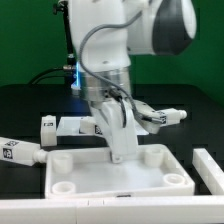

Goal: Assemble desk

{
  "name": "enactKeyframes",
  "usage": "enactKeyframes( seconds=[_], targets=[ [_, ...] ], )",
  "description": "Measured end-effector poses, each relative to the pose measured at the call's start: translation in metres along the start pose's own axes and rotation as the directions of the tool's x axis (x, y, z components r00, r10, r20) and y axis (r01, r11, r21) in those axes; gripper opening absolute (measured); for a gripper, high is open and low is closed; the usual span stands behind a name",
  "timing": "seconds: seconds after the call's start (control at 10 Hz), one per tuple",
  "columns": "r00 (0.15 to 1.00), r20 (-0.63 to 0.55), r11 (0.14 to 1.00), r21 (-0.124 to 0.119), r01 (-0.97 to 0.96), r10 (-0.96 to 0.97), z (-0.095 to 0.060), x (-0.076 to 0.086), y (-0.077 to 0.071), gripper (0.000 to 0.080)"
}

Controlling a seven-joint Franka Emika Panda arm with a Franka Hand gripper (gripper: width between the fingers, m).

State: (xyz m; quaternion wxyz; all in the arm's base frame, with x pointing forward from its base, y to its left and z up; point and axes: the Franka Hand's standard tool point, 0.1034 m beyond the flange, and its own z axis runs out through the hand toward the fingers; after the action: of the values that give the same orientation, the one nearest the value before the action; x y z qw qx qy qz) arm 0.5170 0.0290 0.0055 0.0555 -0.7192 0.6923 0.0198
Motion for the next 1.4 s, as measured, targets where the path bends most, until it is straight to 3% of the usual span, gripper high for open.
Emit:
enactKeyframes(
  seconds=[0.1, 0.2, 0.8, 0.9, 1.0, 1.2, 1.3, 1.4],
  targets=[
    [0.999, 0.01, 0.999, -0.017, -0.037, 0.038, 0.002, -0.011, 0.0, 0.0057],
    [0.999, 0.009, 0.999, -0.018, -0.038, 0.038, 0.003, -0.02, 0.0, 0.0057],
    [0.997, -0.041, 0.997, -0.02, -0.072, 0.071, 0.003, -0.022, -0.001, 0.0057],
    [0.997, -0.04, 0.997, -0.02, -0.074, 0.073, 0.003, -0.023, -0.001, 0.0165],
    [0.997, -0.04, 0.997, -0.021, -0.073, 0.073, 0.003, -0.023, -0.001, 0.0165],
    [0.997, -0.038, 0.997, -0.019, -0.069, 0.069, 0.001, -0.023, -0.001, 0.0439],
    [0.999, -0.022, 0.999, -0.007, -0.032, 0.032, -0.013, -0.023, -0.002, 0.0439],
    [1.0, 0.001, 1.0, -0.003, -0.012, 0.012, -0.029, -0.027, 0.003, 0.06]
  ],
)
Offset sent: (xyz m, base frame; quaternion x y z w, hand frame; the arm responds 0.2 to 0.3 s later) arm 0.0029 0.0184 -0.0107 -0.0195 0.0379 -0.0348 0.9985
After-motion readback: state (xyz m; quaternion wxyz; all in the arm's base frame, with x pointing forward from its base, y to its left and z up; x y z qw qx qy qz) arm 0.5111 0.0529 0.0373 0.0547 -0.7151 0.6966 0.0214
